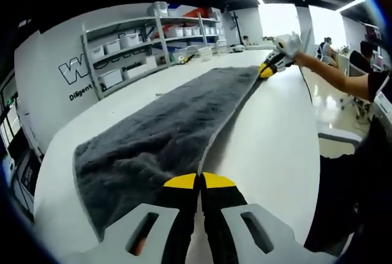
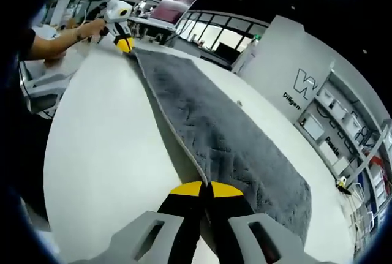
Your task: Open the folded towel by lifting each exposed corner and separating the folded layers until the towel lies flat within the target outline without major curled edges
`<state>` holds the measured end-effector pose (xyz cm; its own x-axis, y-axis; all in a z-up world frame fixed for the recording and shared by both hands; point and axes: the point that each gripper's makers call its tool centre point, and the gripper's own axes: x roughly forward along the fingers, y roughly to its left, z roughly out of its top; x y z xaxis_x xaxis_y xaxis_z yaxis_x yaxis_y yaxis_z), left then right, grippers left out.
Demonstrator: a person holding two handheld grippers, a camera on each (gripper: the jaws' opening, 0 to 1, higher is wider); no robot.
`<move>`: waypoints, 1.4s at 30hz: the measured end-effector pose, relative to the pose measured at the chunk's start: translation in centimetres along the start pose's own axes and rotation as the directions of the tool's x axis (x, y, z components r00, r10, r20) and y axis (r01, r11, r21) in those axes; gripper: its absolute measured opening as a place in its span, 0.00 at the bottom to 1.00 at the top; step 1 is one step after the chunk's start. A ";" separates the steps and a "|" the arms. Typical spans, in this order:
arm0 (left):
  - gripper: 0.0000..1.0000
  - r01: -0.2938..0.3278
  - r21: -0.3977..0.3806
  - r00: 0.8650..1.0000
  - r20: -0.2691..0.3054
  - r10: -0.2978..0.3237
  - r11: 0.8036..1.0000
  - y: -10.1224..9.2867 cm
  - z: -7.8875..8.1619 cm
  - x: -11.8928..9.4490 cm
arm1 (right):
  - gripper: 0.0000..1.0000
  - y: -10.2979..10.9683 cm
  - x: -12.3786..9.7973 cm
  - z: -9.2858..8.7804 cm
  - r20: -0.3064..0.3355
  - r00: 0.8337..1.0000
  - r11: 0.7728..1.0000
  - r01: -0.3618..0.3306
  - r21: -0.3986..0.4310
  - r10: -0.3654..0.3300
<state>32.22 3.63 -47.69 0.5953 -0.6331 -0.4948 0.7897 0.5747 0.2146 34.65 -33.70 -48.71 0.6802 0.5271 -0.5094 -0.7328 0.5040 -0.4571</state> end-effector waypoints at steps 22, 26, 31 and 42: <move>0.02 0.071 0.019 0.996 -0.064 -0.070 0.997 -2.4 -1.7 -1.6 | 0.00 4.3 -3.2 -1.0 0.033 0.990 0.990 -0.139 0.008 0.139; 0.02 0.080 0.024 0.994 -0.076 -0.078 0.997 -2.6 -2.0 -1.6 | 0.02 4.5 -3.5 -0.9 0.047 0.987 0.987 -0.158 0.038 0.157; 0.14 0.061 -0.052 0.998 0.036 -0.059 0.997 -1.8 -0.6 -1.8 | 0.19 4.7 -4.3 0.3 0.126 0.978 0.975 -0.180 0.132 0.164; 0.30 -0.120 -0.215 0.988 0.068 0.138 0.969 3.5 -2.1 -4.4 | 0.28 -1.5 -7.8 -0.7 0.187 0.978 0.929 0.022 0.370 -0.098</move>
<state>32.05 9.47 -46.57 0.7070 -0.5818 -0.4021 0.6619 0.7446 0.0864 30.39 -39.04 -44.54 0.7397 0.5935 -0.3171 -0.6594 0.7332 -0.1660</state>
